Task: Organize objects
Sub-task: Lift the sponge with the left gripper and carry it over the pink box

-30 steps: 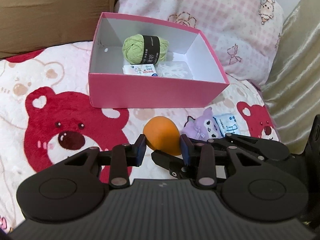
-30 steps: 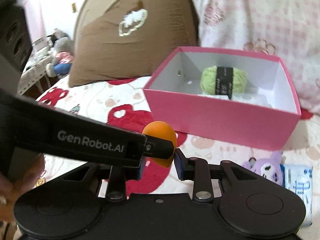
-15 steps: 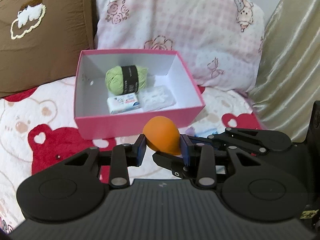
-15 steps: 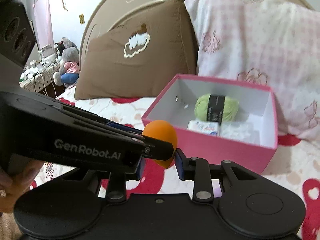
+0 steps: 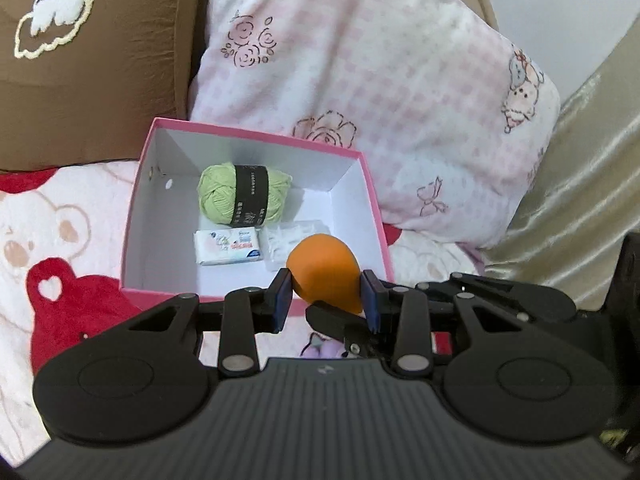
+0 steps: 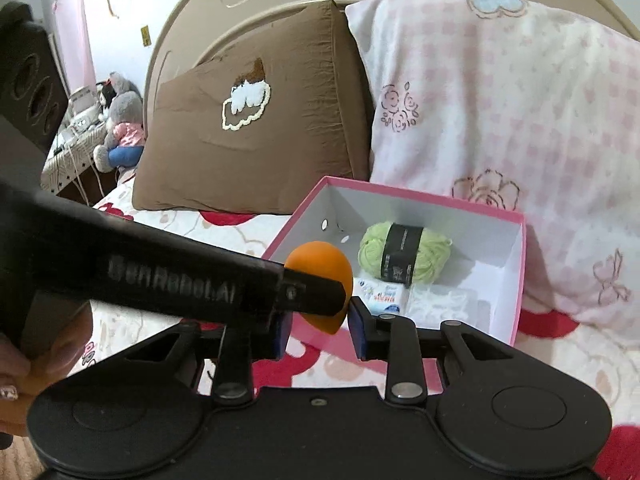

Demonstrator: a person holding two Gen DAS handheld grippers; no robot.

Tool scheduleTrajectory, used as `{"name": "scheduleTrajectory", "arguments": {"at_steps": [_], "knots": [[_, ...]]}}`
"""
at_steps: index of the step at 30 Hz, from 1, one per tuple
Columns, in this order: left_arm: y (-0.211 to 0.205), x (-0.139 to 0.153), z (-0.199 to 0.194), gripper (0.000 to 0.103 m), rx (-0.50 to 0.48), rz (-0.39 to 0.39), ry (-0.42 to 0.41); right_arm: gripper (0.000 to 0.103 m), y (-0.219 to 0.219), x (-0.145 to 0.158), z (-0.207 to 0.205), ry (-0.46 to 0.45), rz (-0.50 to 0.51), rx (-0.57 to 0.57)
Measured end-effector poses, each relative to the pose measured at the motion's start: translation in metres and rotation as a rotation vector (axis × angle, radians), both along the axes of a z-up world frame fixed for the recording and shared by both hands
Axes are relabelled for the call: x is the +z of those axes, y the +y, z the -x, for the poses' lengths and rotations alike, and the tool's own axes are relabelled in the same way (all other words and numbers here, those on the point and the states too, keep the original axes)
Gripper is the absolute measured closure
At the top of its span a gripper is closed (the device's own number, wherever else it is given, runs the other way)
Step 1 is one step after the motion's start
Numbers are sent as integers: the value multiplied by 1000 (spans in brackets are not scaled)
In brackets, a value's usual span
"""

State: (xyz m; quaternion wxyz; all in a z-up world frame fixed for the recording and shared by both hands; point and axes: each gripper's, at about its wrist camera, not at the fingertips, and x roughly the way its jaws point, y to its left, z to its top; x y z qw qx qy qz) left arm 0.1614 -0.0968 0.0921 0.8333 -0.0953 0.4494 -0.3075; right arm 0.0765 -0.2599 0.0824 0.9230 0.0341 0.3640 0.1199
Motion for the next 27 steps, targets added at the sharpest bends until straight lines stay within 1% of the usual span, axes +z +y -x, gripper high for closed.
{"name": "scheduleTrajectory", "arguments": {"at_steps": [3,5,9,12,14,18,22,25,27], "knots": [[-5,3,-13,68,10,9,26,69,-11,7,-17,36,-26,4],[-11,3,-21,68,6,-2,23,69,-17,9,-25,49,-37,-3],[-28,-3,-42,68,-1,-21,30,70,-27,3,-39,47,-71,-45],[-41,-13,-62,68,-10,-14,41,71,-36,-7,-52,65,-94,-104],[-46,-21,-73,68,4,9,56,71,-38,-11,-65,90,-61,-131],[-64,-41,-95,68,26,11,78,71,-34,-23,-90,108,74,-128],[-75,-65,-114,69,31,22,93,72,-45,-45,-109,117,93,-152],[-77,-86,-128,70,47,76,135,72,-51,-62,-124,121,105,-170],[-79,-98,-136,70,52,96,166,72,-52,-74,-131,118,145,-177]]}}
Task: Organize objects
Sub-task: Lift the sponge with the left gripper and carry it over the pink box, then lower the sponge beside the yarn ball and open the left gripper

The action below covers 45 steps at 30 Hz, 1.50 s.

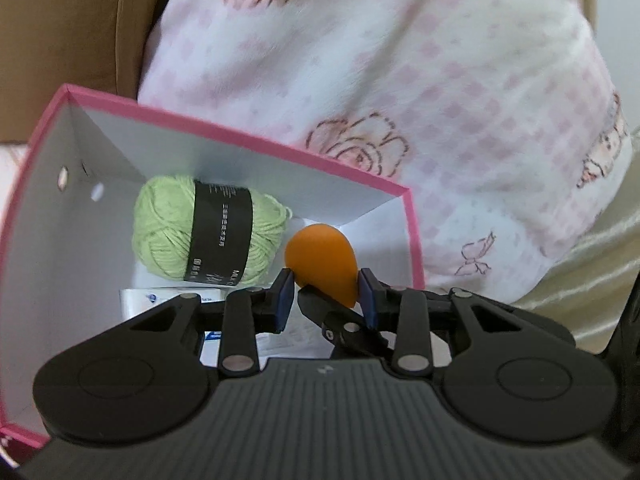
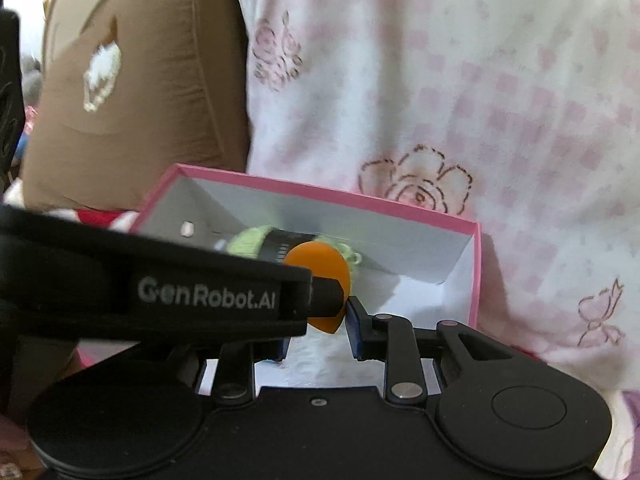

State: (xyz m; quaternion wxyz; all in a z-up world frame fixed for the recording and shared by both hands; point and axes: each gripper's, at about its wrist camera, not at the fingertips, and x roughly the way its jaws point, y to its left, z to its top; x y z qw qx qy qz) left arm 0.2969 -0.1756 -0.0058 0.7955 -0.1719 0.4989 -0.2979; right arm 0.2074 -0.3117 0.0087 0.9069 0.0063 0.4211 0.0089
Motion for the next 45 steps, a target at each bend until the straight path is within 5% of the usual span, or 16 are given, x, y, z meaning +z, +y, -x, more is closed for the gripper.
{"name": "scheduleTrajectory", "arguments": {"at_steps": [10,24,45], "knots": [[-15,-33,-21,71,-16,38,59,72,1,-30,-26,50,113,-23],[-12,-44,-23,71,28,43,63,72,1,-48,-42,111,181,-15],[10,-30,-12,71,95,-25,3,69,-18,-49,-61,168,28,-40]]}}
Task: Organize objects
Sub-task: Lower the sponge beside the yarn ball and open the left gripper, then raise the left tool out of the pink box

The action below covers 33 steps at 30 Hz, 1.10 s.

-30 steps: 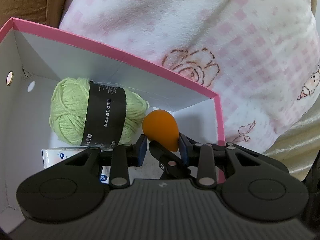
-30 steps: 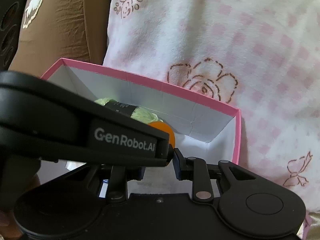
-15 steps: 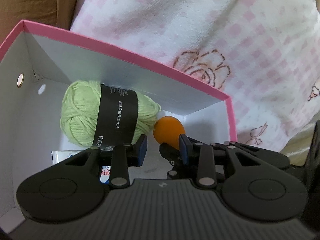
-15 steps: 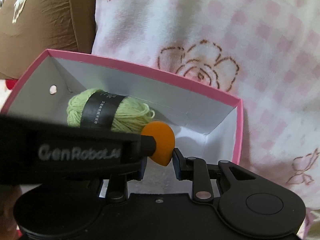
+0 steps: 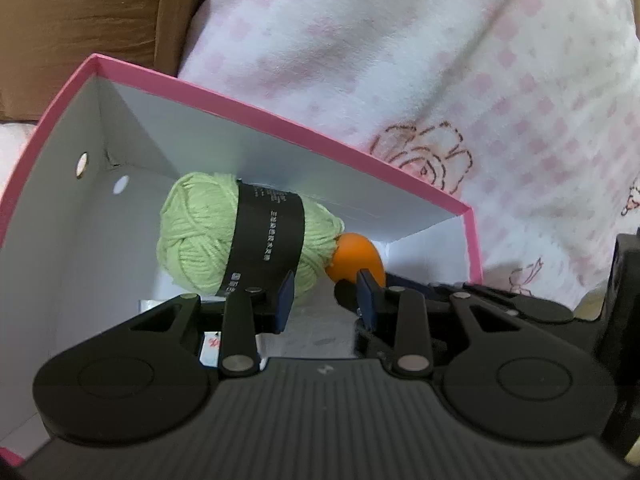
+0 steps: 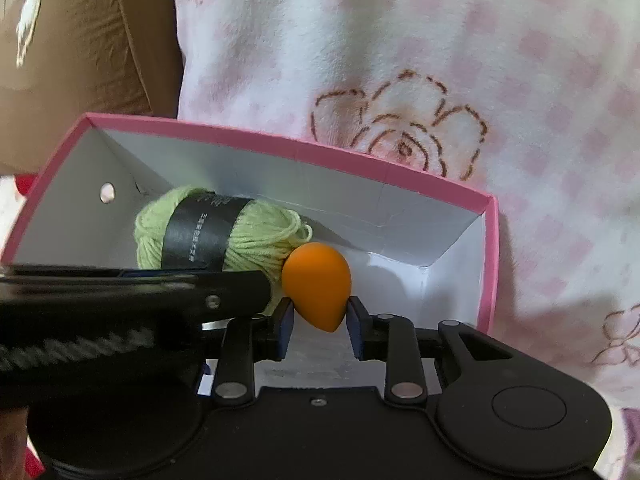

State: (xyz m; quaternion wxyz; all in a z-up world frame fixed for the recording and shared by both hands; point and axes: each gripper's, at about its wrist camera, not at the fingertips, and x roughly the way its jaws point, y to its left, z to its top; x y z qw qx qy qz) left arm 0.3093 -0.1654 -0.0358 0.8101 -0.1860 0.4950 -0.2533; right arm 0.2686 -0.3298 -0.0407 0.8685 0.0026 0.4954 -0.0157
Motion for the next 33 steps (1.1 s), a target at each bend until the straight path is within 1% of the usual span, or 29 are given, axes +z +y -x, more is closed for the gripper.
{"name": "scheduleTrajectory", "arguments": {"at_steps": [2,4,6,8,9,10,12,14,20,22,24,26,30,33], "knots": [[0,3,5,71,-9,-18,-15,69,-1,3,6,-21,-2,23],[-4,8,11,71,-39,-45,-58,69,-2,8,12,-34,4,48],[-4,10,11,71,-35,-47,-51,71,-4,8,16,-42,-14,68],[-5,8,12,72,-22,-33,-35,71,-1,7,17,-52,-17,73],[-5,8,13,72,-17,-36,-37,71,-4,6,15,-57,-25,79],[-3,9,15,72,-16,-36,-41,71,-16,1,8,-63,-28,79],[-1,10,19,72,-12,-31,-38,71,-15,0,10,-75,-30,84],[2,13,24,71,-15,-28,-35,71,-11,3,24,-90,-46,86],[7,31,49,67,-39,-85,-62,71,-14,21,57,-147,-102,93],[9,39,58,62,-42,-103,-69,71,-19,31,75,-159,-114,100],[13,47,68,62,-45,-109,-78,71,-10,36,83,-170,-117,114],[13,54,77,61,-58,-111,-85,71,-17,47,103,-182,-114,120],[14,72,96,61,-83,-117,-88,70,-13,61,123,-196,-125,119],[16,88,113,61,-99,-149,-111,70,-12,70,134,-210,-112,121]]}}
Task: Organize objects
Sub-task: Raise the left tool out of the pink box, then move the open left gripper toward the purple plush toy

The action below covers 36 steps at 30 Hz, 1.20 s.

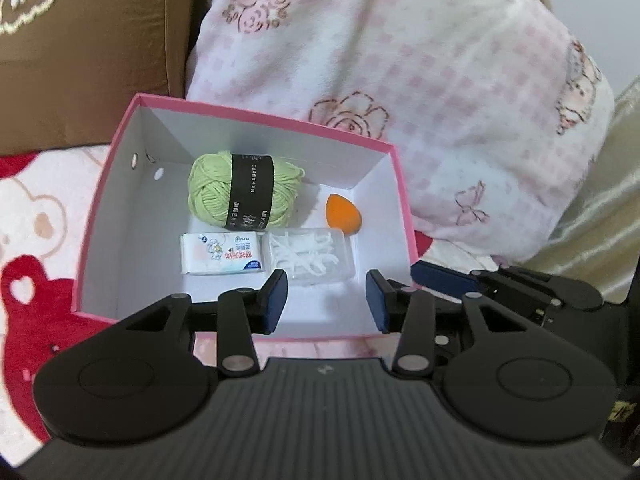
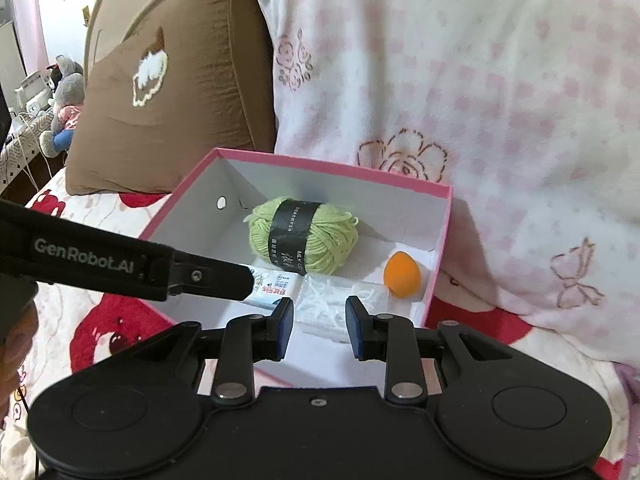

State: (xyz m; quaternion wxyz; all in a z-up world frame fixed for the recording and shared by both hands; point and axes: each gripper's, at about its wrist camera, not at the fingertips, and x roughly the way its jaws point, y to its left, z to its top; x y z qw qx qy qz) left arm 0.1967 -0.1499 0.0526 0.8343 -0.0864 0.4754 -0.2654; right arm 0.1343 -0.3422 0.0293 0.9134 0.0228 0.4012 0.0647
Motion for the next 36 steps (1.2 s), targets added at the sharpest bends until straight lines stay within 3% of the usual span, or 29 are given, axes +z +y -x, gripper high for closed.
{"name": "scheduleTrajectory", "arguments": {"at_steps": [4,6,9,16,21,24,36], "knots": [[5,15,22,56,-21,-27,-5,56,7,13,25,-18,7,13],[7,21,32,53,-28,-37,-4,42,12,17,36,-23,15,27],[11,29,46,49,-42,-44,-3,30,15,23,55,-32,23,35],[19,44,76,44,-60,-59,-4,24,22,36,89,-58,34,58],[24,53,94,36,-73,-59,-25,10,27,45,111,-75,60,76],[25,53,101,31,-88,-64,-30,10,30,45,123,-78,80,82],[34,38,118,28,-141,-108,-2,10,40,51,168,-120,81,152]]}}
